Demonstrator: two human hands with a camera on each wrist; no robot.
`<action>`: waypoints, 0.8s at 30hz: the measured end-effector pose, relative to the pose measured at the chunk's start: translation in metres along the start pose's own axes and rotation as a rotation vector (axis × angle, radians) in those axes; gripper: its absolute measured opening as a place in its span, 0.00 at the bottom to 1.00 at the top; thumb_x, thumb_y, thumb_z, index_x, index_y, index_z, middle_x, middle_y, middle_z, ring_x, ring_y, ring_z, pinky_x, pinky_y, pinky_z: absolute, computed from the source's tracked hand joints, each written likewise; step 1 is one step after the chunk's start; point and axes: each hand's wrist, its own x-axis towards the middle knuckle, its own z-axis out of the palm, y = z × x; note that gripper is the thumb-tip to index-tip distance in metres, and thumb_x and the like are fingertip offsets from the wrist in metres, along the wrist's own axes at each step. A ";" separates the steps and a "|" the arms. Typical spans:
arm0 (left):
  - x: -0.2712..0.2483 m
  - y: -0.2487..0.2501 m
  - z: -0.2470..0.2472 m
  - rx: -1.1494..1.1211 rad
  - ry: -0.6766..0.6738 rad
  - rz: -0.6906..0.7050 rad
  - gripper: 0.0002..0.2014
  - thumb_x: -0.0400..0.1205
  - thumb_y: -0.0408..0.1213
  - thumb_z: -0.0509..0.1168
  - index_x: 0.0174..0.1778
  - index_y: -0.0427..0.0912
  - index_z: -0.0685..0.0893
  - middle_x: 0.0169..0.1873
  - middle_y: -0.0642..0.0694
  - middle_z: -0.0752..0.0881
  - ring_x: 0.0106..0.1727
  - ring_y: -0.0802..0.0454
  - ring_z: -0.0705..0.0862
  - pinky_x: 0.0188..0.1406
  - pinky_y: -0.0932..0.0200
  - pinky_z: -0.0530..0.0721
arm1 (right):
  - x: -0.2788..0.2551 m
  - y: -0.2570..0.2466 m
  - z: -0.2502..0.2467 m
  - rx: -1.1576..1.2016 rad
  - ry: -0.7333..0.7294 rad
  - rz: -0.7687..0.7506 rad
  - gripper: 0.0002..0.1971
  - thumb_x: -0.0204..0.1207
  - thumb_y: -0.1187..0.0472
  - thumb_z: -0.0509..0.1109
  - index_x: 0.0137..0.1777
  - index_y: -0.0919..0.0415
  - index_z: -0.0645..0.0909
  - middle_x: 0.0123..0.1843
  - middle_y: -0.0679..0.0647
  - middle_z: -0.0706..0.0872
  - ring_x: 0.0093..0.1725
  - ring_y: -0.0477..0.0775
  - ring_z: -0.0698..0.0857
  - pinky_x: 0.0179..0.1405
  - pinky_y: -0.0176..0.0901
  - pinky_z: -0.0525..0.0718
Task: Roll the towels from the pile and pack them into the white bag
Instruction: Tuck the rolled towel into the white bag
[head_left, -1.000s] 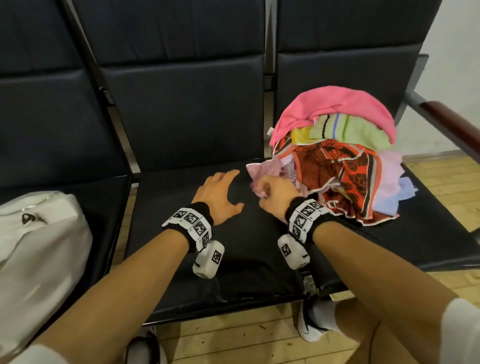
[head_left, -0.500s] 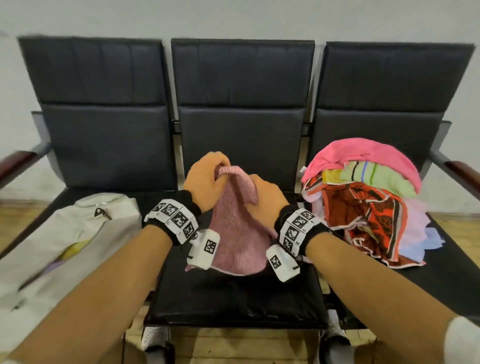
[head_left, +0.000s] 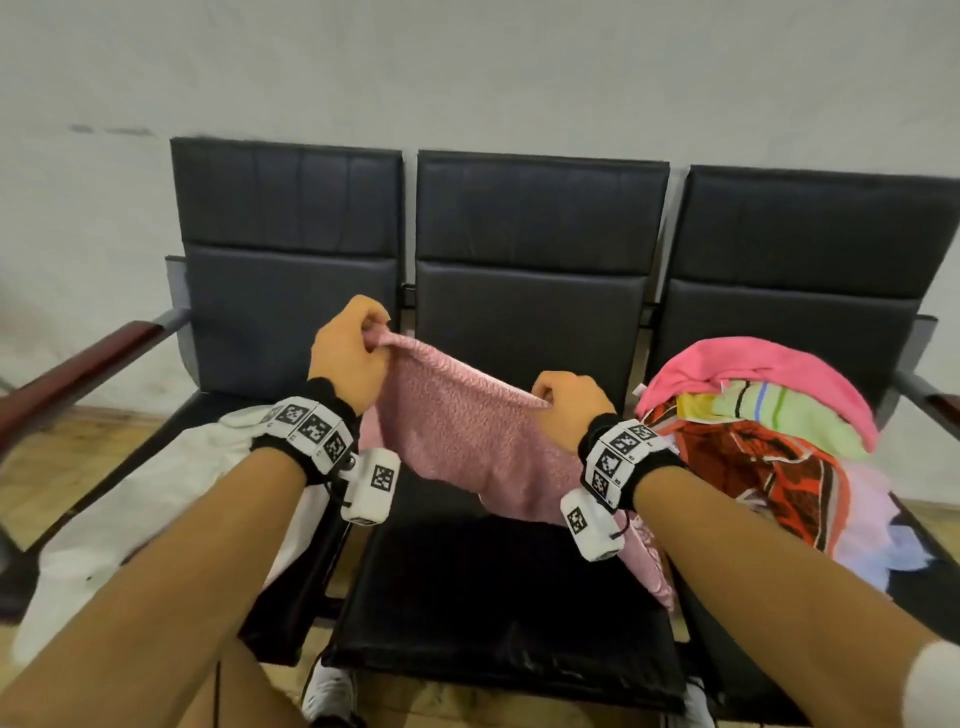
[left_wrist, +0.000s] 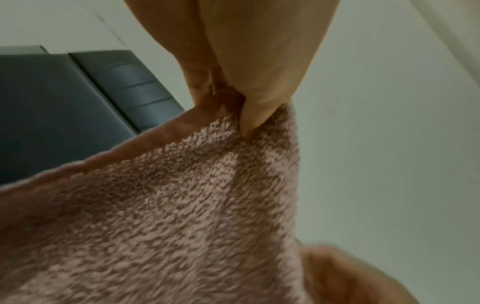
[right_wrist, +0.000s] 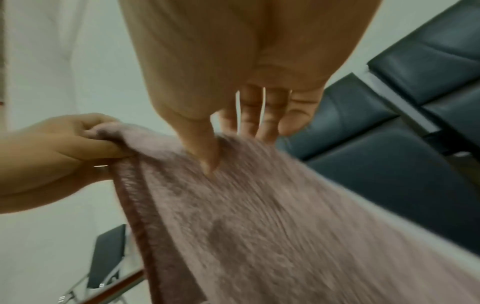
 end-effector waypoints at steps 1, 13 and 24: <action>0.000 0.005 0.001 -0.045 -0.010 -0.006 0.16 0.75 0.25 0.68 0.48 0.53 0.79 0.39 0.54 0.84 0.44 0.48 0.85 0.48 0.54 0.84 | 0.000 -0.006 -0.003 0.026 0.027 -0.044 0.07 0.74 0.57 0.72 0.51 0.47 0.81 0.47 0.47 0.85 0.45 0.50 0.84 0.49 0.50 0.88; -0.005 0.044 0.016 -0.095 -0.179 0.118 0.16 0.77 0.28 0.74 0.47 0.47 0.73 0.39 0.53 0.82 0.32 0.63 0.81 0.31 0.73 0.77 | 0.002 -0.114 -0.049 0.073 0.019 -0.463 0.30 0.77 0.69 0.68 0.78 0.49 0.72 0.56 0.54 0.86 0.54 0.55 0.85 0.60 0.51 0.84; -0.003 0.005 0.004 0.181 -0.228 -0.084 0.06 0.82 0.32 0.63 0.46 0.48 0.82 0.38 0.50 0.84 0.41 0.45 0.82 0.41 0.55 0.75 | 0.011 -0.116 -0.066 0.142 0.339 -0.570 0.09 0.74 0.70 0.63 0.44 0.60 0.85 0.44 0.51 0.79 0.44 0.48 0.78 0.45 0.36 0.73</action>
